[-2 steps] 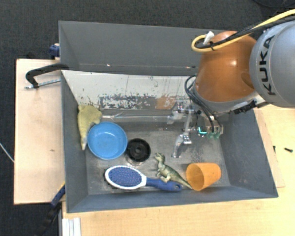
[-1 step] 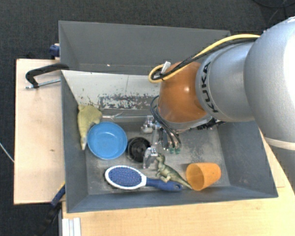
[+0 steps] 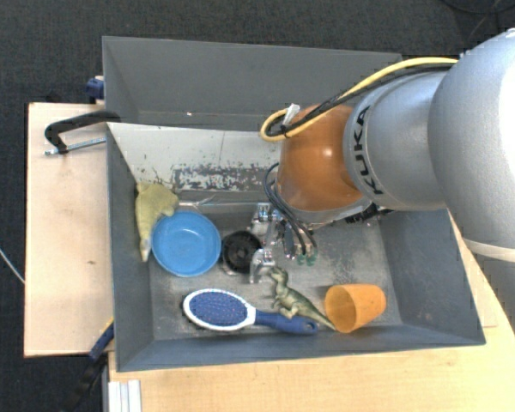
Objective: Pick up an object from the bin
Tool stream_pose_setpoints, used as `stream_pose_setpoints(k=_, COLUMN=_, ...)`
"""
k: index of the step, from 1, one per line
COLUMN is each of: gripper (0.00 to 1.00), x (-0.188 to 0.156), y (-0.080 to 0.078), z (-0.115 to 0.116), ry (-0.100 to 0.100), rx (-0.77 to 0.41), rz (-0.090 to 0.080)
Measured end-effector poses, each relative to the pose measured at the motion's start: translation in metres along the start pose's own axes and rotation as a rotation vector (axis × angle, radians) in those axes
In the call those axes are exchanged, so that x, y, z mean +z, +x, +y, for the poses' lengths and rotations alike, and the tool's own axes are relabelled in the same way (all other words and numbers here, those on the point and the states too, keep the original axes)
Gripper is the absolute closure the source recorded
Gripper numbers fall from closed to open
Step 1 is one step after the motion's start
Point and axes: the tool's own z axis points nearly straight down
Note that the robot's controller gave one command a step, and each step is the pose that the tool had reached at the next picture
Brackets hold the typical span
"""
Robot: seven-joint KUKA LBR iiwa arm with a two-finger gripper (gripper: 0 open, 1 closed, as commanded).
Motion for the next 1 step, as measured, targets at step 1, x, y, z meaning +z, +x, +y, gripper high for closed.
stream_pose_setpoints(k=1, gripper=1.00, x=-0.1222, y=0.0029, z=0.0017, ry=0.000, rx=0.018, rz=-0.001)
